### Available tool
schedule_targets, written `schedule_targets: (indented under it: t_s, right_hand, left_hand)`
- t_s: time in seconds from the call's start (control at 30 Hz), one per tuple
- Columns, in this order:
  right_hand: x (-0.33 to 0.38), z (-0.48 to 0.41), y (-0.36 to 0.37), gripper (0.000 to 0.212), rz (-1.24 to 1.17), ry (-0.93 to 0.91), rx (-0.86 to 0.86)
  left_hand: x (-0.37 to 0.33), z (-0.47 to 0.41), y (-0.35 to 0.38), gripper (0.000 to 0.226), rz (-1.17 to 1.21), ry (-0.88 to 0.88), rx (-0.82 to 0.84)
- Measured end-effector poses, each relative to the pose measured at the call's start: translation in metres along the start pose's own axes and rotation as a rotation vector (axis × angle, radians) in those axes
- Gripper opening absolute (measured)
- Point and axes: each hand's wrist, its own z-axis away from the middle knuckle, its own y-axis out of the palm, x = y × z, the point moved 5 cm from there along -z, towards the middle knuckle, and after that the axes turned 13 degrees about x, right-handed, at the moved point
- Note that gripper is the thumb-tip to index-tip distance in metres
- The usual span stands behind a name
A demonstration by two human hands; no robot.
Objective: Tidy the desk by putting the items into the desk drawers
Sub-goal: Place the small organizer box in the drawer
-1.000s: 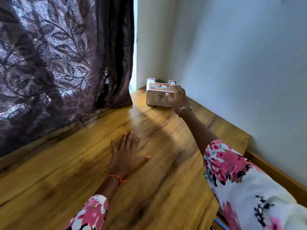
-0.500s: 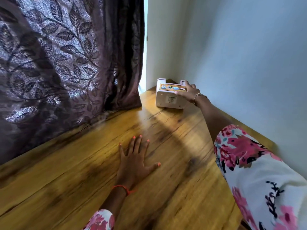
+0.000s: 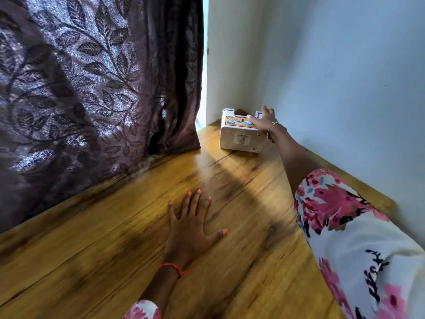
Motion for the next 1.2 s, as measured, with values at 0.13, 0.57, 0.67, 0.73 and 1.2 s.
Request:
schedule_targets:
  t_s: [0.13, 0.57, 0.67, 0.73, 1.2]
  right_hand:
    - [-0.001, 0.008, -0.004, 0.061, 0.005, 0.022, -0.059]
    - [-0.008, 0.136, 0.009, 0.047, 0.259, -0.199, -0.129]
    - [-0.029, 0.189, 0.008, 0.032, 0.085, -0.243, -0.194]
    - [-0.049, 0.227, 0.004, 0.024, -0.066, -0.234, -0.237]
    - [-0.221, 0.455, -0.047, 0.022, -0.052, 0.004, -0.496]
  left_hand:
    - [-0.001, 0.0, 0.0, 0.096, 0.004, 0.008, 0.0]
    - [-0.003, 0.002, -0.009, 0.079, 0.134, -0.009, 0.002]
    - [-0.011, 0.003, -0.038, 0.072, 0.741, -0.047, -0.077]
    - [-0.024, 0.009, -0.06, 0.055, 1.157, -0.056, -0.215]
    - [-0.278, 0.069, -0.029, 0.018, 1.257, 0.452, 0.193]
